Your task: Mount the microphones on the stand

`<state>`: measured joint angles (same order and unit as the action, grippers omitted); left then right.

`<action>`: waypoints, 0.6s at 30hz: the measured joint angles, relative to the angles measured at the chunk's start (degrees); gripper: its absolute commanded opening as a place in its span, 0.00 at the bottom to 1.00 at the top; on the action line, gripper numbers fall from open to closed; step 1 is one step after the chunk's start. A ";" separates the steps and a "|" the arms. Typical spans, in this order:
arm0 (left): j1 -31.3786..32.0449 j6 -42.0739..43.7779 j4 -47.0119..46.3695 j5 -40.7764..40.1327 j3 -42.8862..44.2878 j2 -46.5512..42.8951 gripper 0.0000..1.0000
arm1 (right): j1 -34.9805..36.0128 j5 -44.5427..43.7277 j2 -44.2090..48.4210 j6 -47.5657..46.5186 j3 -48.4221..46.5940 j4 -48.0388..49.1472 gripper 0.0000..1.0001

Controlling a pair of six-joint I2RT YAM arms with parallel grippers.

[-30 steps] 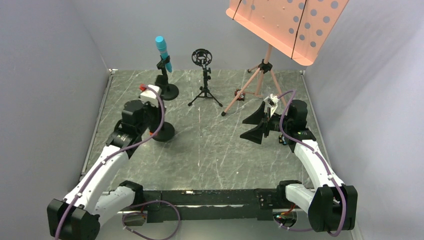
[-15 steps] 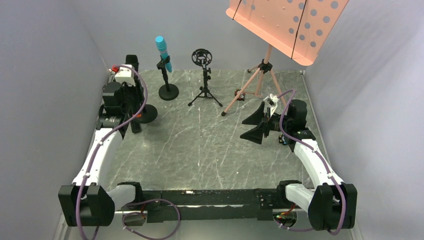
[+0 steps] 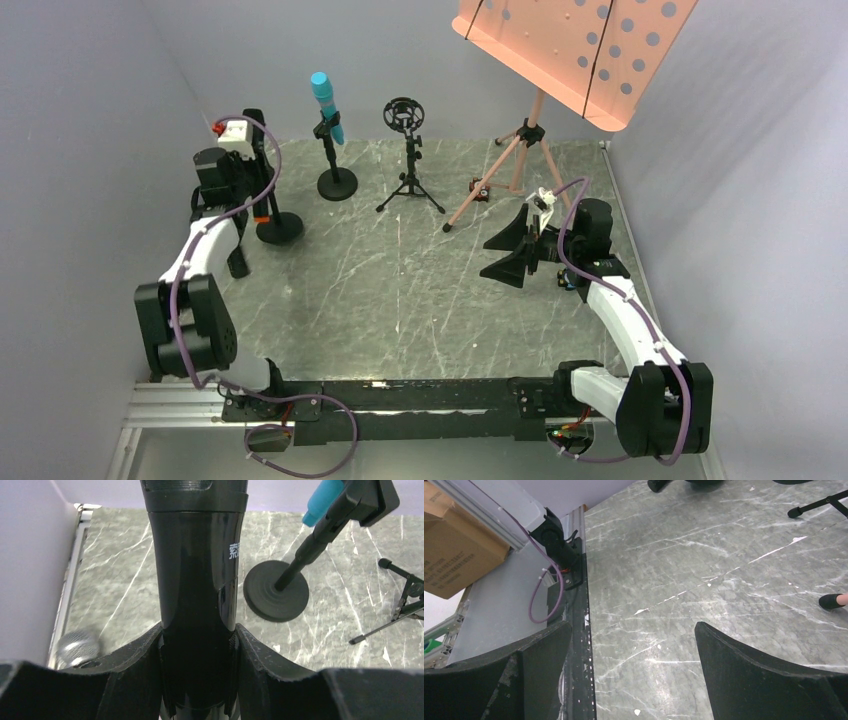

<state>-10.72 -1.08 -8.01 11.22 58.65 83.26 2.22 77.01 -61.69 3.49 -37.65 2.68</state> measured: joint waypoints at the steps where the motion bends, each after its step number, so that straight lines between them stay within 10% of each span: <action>1: 0.07 0.00 -0.61 0.63 0.85 1.75 0.15 | 0.00 0.00 -0.11 0.02 0.00 0.00 1.00; 11: -1.60 -0.37 -7.91 3.39 8.44 12.33 0.17 | 0.00 0.00 -1.60 0.13 0.00 0.02 1.00; 18: -2.12 -2.84 -12.35 3.96 8.37 15.65 0.41 | 0.00 -0.02 -2.78 -0.22 0.00 -0.02 1.00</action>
<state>-12.84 -3.92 -20.36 15.18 67.02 98.91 2.22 76.99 -64.47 3.27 -37.65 2.66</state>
